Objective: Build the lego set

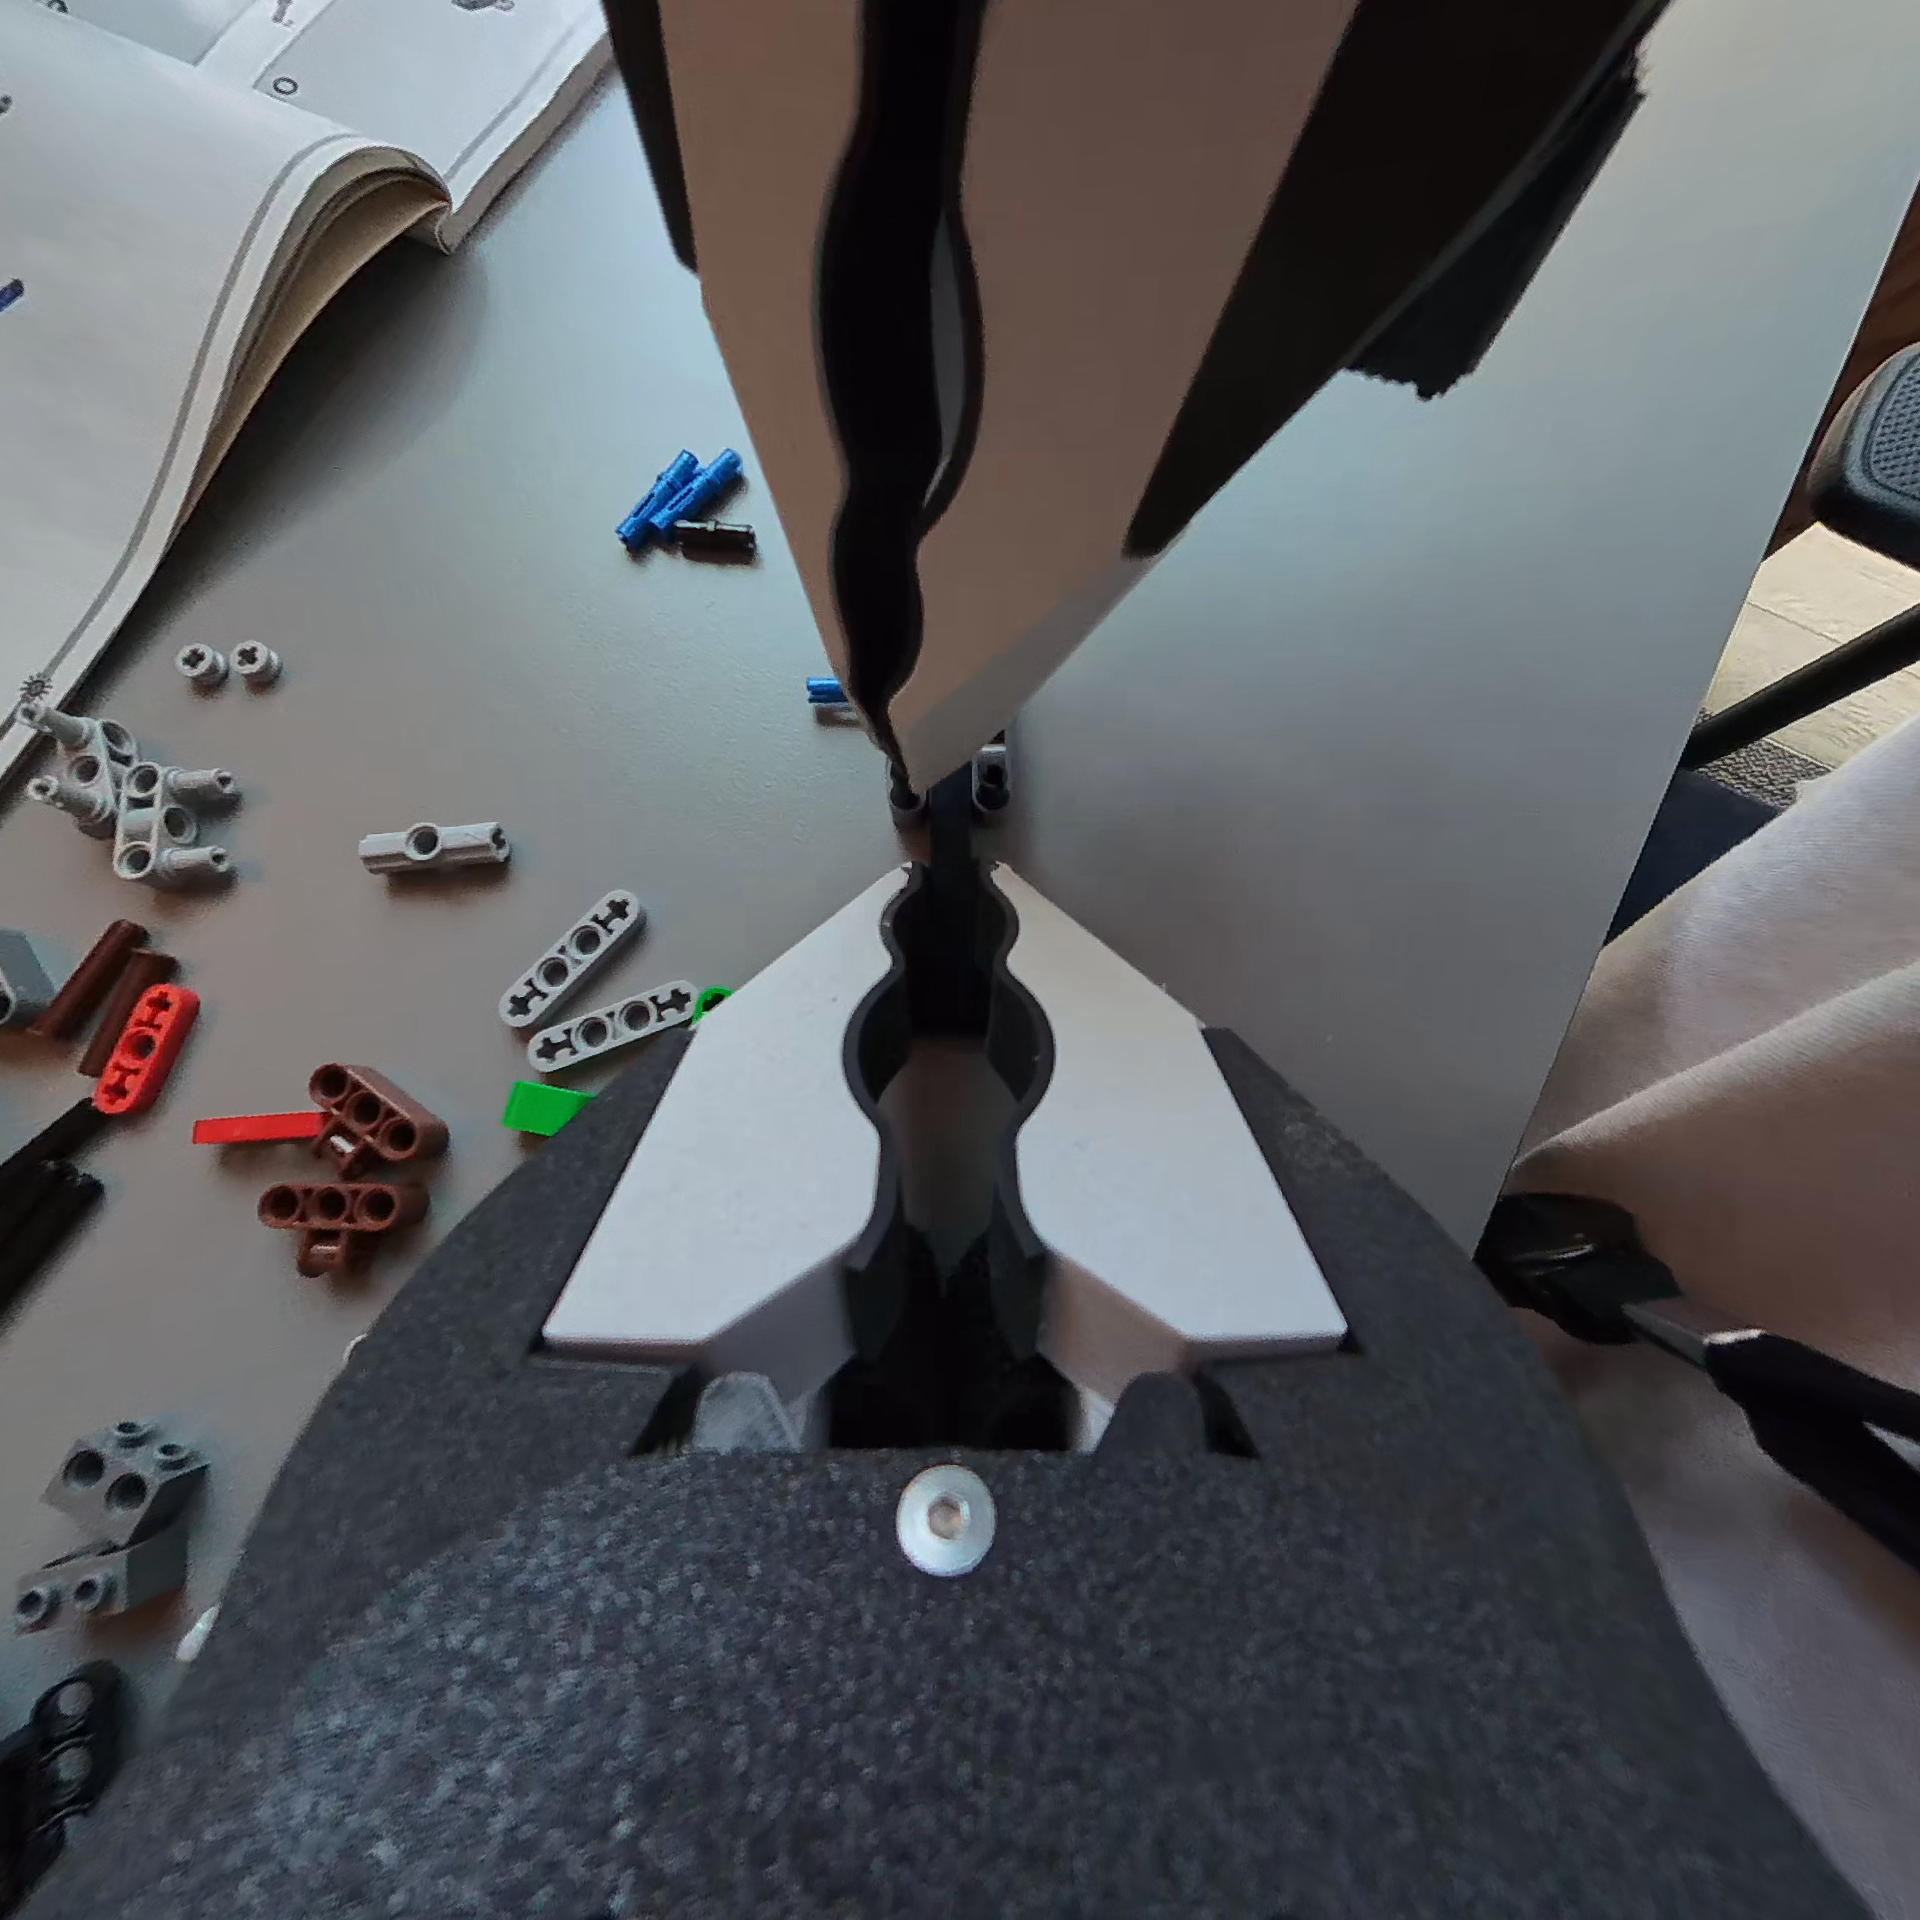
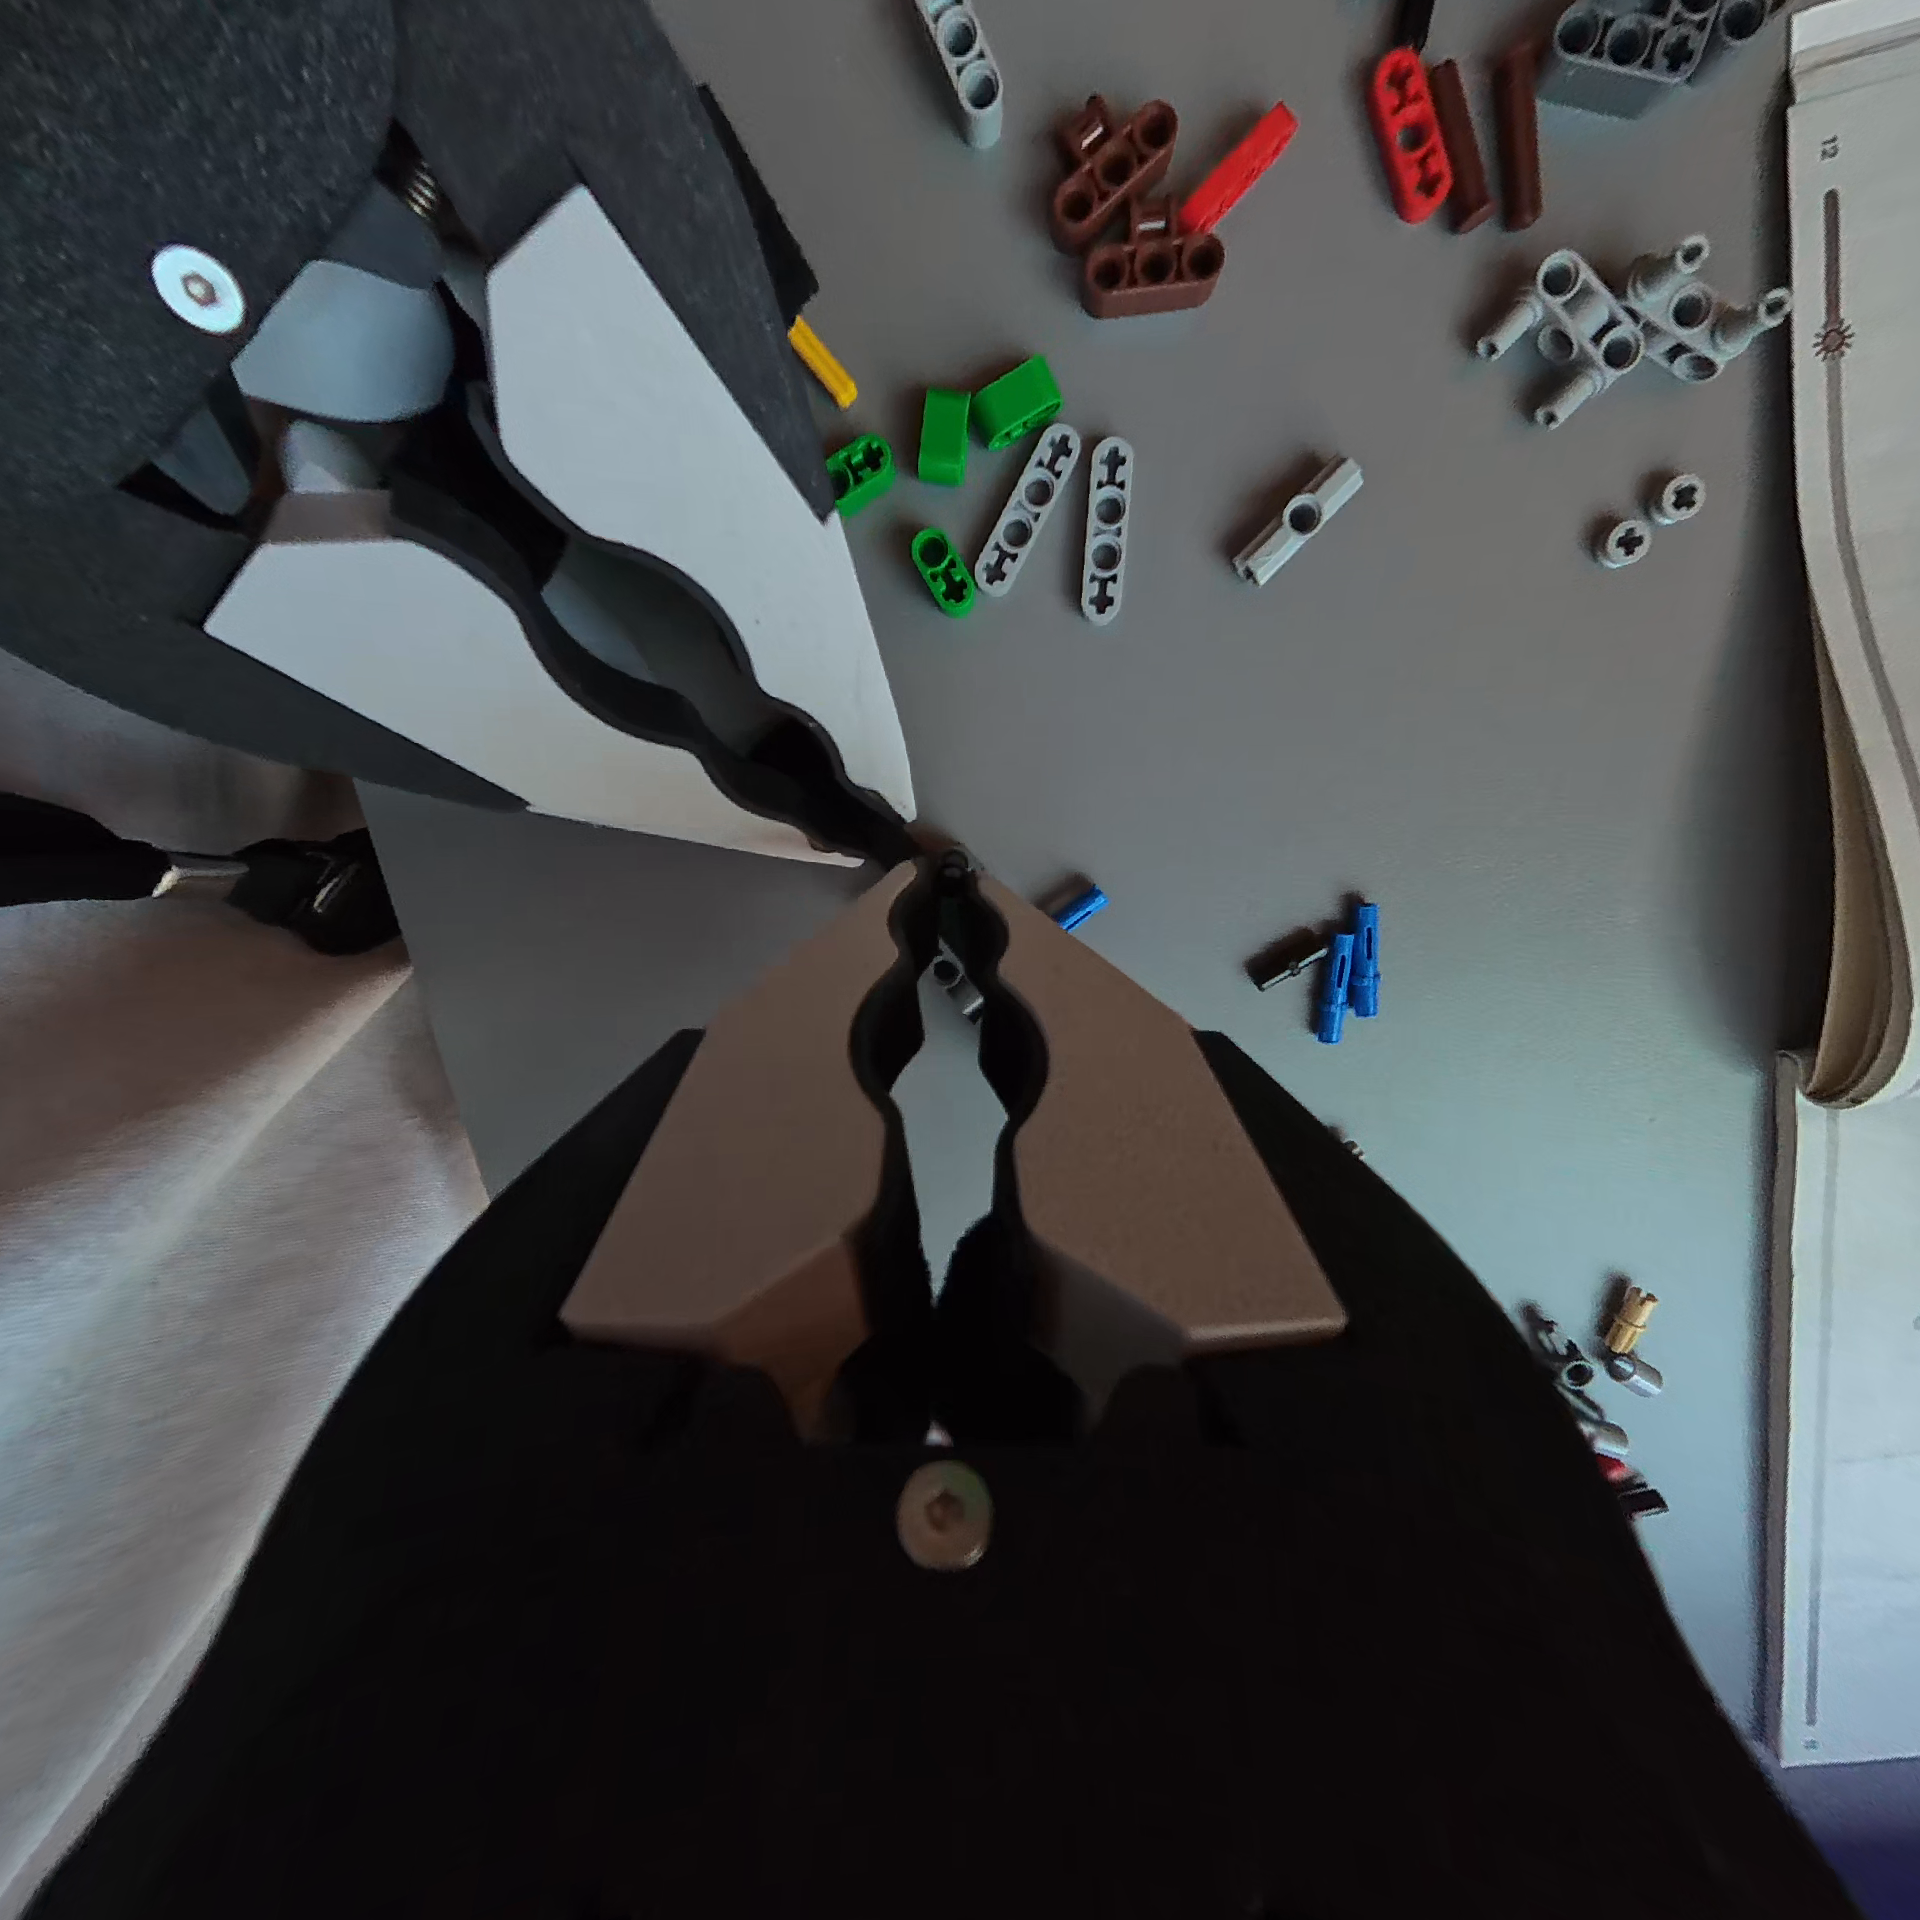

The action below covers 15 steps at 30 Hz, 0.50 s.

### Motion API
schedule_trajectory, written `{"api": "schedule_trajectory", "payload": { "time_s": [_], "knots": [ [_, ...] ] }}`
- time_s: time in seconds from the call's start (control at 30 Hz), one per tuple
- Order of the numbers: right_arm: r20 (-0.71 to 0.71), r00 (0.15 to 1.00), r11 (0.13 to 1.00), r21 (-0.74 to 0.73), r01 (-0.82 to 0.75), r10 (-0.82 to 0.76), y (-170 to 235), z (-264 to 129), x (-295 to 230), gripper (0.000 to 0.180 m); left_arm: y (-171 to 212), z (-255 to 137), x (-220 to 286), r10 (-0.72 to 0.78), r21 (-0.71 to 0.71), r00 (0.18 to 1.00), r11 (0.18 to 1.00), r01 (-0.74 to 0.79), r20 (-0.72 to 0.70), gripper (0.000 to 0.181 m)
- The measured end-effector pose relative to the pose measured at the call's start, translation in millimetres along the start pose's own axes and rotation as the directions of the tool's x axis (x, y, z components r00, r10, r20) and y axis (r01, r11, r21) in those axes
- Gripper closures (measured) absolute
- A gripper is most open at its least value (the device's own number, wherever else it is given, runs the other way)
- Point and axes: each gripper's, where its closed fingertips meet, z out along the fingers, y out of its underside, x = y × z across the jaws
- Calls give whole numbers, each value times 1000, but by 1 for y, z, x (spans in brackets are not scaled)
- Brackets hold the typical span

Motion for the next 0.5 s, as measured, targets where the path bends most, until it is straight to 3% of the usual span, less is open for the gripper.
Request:
{"api": "schedule_trajectory", "payload": {
  "time_s": [0.03,0.5],
  "knots": [
    [-5,1000,1000,-9,10,-10,0,0,-1,178,0,0,0,-2,0,1000,1000,2,2,173],
    [31,999,996,-91,-6,9,1,1,-1,179,0,0,0,7,-17,1000,1000,-7,27,173]
  ]
}}
